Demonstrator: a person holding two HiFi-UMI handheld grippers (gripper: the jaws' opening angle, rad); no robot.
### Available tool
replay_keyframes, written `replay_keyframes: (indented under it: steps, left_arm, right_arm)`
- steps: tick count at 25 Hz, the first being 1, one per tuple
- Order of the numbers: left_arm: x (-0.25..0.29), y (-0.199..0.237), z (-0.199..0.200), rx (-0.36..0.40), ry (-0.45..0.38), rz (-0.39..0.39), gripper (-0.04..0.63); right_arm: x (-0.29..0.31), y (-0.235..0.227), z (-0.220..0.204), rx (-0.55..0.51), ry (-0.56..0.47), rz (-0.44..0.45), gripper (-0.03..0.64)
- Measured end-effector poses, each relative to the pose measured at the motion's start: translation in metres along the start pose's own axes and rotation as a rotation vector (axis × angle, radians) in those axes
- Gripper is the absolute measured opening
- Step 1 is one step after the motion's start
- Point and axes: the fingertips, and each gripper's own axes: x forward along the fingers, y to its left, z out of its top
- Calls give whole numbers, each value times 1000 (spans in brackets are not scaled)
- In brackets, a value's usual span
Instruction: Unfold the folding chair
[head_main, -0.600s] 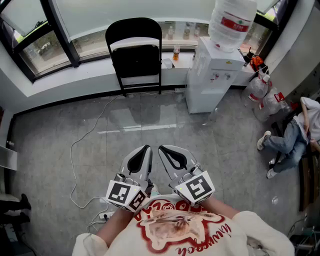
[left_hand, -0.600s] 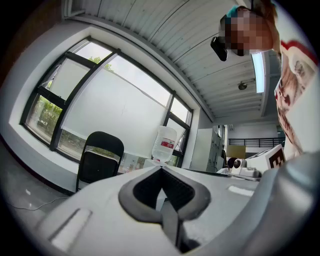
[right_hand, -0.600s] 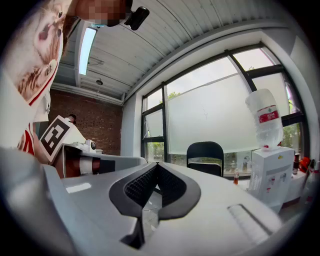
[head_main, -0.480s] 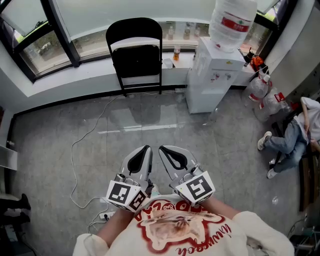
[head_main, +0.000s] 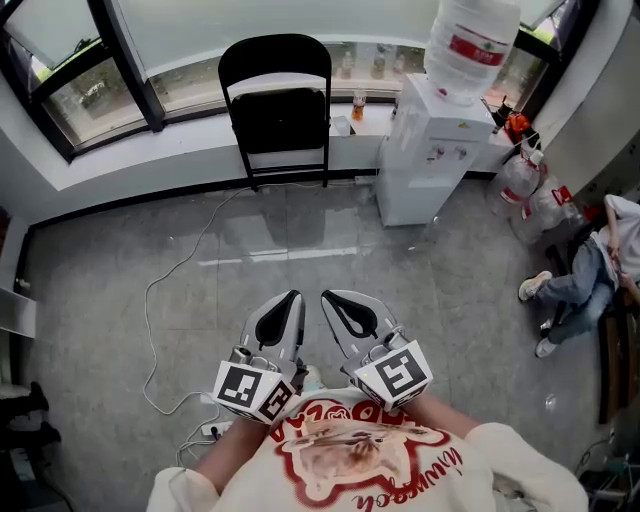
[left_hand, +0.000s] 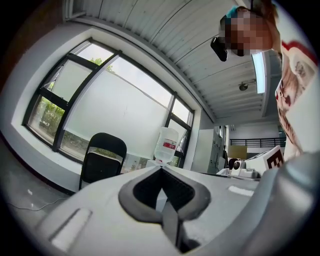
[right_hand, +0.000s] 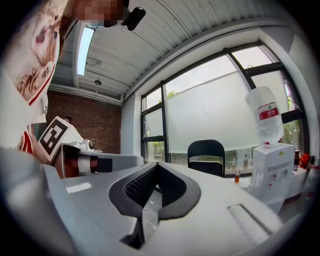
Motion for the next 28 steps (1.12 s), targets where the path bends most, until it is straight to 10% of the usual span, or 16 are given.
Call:
replay_keyframes:
  steps: [28]
  left_arm:
    - [-12,61,6,-33,-14,-5,0]
  right_arm:
    - [55,23,-4,36,2,0,23]
